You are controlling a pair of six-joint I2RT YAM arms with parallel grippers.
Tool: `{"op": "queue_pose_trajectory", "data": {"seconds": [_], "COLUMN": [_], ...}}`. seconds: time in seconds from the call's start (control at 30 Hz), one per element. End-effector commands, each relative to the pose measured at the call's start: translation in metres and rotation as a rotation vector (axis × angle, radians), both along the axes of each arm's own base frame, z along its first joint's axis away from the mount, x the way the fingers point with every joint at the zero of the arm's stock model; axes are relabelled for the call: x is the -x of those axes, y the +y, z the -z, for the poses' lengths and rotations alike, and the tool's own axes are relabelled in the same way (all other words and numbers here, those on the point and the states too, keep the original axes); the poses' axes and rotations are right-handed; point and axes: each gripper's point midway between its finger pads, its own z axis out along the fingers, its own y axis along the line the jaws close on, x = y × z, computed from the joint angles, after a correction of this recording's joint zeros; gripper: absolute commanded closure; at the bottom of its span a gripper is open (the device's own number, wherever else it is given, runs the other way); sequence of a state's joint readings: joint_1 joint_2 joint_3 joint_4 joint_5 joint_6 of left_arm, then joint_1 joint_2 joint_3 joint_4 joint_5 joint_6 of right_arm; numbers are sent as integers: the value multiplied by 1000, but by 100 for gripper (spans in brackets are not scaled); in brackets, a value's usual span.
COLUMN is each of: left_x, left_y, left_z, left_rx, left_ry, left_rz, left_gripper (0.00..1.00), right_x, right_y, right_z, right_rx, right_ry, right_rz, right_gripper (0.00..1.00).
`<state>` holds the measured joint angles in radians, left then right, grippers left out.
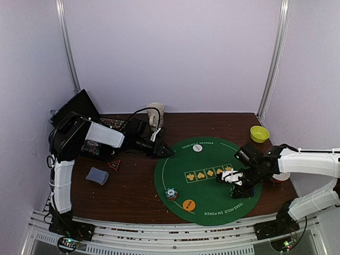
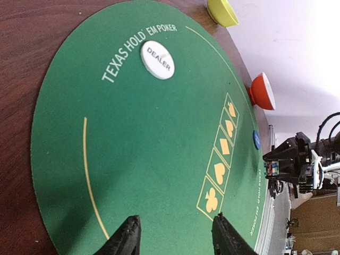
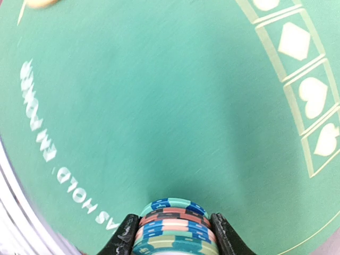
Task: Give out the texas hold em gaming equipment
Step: Place the poker chips pile in the small blind area, then move the poker card to the center of the board.
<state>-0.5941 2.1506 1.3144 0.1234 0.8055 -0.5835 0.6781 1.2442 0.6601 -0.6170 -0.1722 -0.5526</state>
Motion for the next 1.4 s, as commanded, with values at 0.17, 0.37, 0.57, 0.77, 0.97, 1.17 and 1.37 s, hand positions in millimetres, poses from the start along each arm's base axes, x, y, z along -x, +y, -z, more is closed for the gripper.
{"op": "queue_pose_trajectory", "data": {"seconds": [0.17, 0.37, 0.57, 0.77, 0.97, 1.17, 1.37], "left_x": [-12, -13, -14, -15, -18, -21, -25], "left_y": [10, 13, 12, 13, 15, 19, 23], "left_z": [-18, -17, -17, -18, -26, -39, -61], "left_rx": [-15, -24, -23, -26, -32, -50, -73], "left_ry": [-85, -88, -92, -93, -118, -164, -223], "left_rz": [-6, -8, -9, -10, -15, -22, -40], "left_gripper": [52, 52, 52, 52, 51, 50, 49], "right_x": [33, 36, 35, 23, 14, 4, -29], "right_y": [-20, -25, -29, -35, -30, -22, 2], "right_z": [20, 31, 35, 39, 33, 17, -31], "right_rx": [60, 98, 125, 189, 178, 127, 48], "right_ry": [89, 121, 127, 92, 58, -9, -139], "right_rz": [-121, -118, -112, -81, -72, -60, -36], "right_gripper": [100, 100, 100, 68, 3, 0, 0]}}
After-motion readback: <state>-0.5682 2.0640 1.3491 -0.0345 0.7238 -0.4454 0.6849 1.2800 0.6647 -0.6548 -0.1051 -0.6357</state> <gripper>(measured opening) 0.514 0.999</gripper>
